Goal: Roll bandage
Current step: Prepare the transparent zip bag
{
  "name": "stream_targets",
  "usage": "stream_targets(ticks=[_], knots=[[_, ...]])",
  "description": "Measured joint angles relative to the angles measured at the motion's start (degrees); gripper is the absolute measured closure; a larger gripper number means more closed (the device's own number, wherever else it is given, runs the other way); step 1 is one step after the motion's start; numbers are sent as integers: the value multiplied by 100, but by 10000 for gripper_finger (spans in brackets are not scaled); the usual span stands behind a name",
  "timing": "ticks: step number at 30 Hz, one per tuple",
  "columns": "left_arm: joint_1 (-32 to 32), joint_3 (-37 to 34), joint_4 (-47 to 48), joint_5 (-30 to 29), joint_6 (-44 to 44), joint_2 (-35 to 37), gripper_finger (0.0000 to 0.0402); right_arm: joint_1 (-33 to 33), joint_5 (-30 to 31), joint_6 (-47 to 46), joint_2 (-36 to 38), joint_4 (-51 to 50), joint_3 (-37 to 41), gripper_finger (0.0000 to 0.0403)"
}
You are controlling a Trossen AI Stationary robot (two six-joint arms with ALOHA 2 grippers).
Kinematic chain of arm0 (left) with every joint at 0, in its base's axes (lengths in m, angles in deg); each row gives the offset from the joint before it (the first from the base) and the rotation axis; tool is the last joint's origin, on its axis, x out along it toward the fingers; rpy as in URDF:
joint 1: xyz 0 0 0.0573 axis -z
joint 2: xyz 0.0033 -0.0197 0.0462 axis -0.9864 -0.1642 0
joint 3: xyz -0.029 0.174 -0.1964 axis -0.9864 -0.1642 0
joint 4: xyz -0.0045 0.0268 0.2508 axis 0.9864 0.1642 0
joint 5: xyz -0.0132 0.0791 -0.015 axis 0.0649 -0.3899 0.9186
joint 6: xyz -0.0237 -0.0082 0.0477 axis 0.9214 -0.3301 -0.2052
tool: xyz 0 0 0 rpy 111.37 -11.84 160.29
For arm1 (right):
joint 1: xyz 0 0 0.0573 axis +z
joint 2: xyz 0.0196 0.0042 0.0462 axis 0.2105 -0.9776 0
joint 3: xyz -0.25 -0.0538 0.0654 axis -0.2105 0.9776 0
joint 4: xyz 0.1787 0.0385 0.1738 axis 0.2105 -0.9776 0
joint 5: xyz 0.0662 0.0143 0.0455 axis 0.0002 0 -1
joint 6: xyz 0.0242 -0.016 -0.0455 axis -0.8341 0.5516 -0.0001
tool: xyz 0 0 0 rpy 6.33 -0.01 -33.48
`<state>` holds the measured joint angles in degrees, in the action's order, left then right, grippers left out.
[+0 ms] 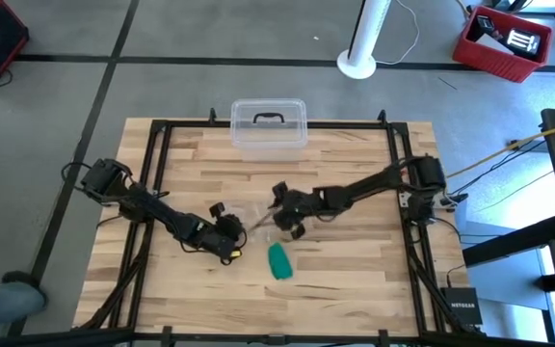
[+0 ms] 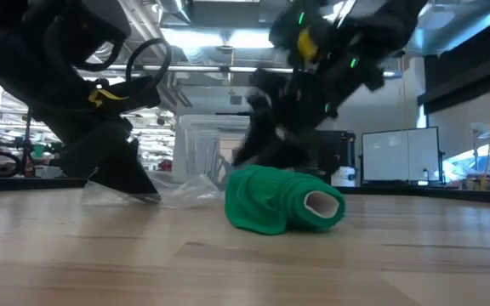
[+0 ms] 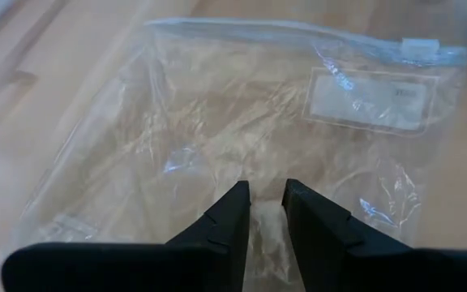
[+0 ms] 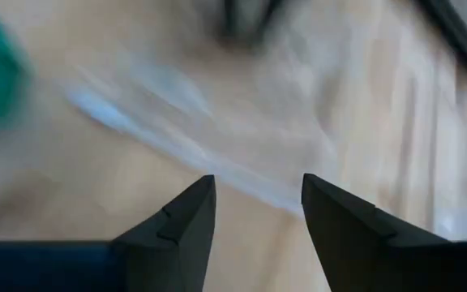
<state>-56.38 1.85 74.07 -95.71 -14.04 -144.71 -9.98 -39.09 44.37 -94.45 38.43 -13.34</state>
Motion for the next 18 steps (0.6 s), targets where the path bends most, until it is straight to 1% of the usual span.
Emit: stream_targets(ticks=[2,4,6,7,10,15,18], knots=[[44,0,-102,41,-59,-1,325,-205,-25,-2,-82,-249,46,217],[75,-2,-134,40,-62,-1,325,-358,-378,30,-221,-63,41,217],[96,-4,-179,42,-72,-3,325,-375,-891,75,-309,38,13,217],[103,-4,-179,38,-72,-3,325,-367,-983,117,-371,58,10,217],[111,-4,-196,36,-14,-3,325,-262,-953,188,-498,304,6,217],[111,-4,-219,32,-29,-3,325,-31,-563,380,-751,1159,14,217],[111,-4,-223,28,-3,-3,325,43,-617,551,-847,1451,4,217]])
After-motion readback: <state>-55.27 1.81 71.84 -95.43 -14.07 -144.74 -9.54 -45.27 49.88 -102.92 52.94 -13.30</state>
